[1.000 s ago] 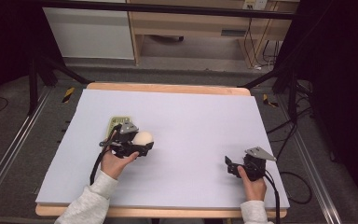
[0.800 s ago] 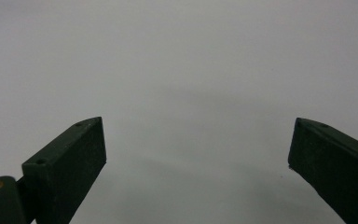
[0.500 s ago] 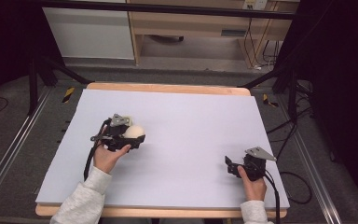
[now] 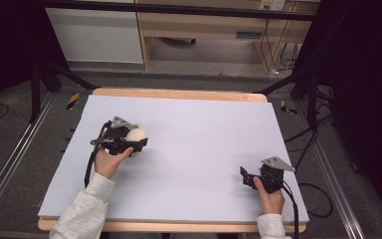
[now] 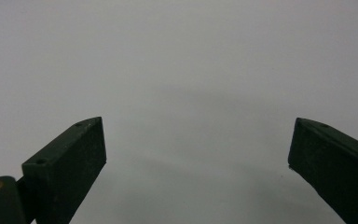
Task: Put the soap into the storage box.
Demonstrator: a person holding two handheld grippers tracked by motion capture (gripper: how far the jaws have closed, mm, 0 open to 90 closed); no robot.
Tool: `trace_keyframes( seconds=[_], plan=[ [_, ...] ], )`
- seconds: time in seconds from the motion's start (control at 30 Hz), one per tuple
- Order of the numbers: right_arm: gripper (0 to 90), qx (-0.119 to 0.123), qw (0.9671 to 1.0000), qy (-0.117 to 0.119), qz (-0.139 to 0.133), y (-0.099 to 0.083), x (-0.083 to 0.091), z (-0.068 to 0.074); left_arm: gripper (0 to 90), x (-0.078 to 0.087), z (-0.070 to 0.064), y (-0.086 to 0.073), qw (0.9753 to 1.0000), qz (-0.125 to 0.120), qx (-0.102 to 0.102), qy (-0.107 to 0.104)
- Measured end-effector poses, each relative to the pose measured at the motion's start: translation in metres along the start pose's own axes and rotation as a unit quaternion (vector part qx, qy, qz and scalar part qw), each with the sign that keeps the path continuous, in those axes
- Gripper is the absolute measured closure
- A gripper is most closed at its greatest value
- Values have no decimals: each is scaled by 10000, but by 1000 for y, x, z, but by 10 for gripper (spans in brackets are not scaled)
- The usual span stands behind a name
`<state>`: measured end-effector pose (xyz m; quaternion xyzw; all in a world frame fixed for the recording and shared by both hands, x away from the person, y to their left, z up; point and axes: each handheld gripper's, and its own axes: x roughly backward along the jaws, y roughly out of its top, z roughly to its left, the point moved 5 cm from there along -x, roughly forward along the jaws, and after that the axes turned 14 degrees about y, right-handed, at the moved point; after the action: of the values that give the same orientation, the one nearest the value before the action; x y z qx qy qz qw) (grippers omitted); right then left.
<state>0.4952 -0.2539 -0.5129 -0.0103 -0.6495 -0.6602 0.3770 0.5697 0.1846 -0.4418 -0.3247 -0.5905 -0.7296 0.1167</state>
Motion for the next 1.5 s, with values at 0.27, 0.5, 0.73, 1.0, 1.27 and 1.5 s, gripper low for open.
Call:
trace_keyframes(
  seconds=[0.27,0.5,0.73,1.0,1.27,1.5],
  plan=[
    [45,-2,10000,0,-2,0,0,0,238,-3,10,2,9999,38,50,87],
    [45,10,10000,-9,-6,0,0,0,238,-7,20,8,9997,39,127,188],
    [45,3,10000,-7,-6,0,0,0,238,-13,27,8,9994,97,171,271],
    [45,11,10000,-10,-9,0,0,0,238,-23,33,4,9989,226,189,364],
    [45,-10,10000,11,6,0,0,0,237,-32,40,0,9981,352,259,426],
    [45,-7,10000,-16,-19,0,0,0,238,-34,46,-4,9976,431,256,484]
  ],
)
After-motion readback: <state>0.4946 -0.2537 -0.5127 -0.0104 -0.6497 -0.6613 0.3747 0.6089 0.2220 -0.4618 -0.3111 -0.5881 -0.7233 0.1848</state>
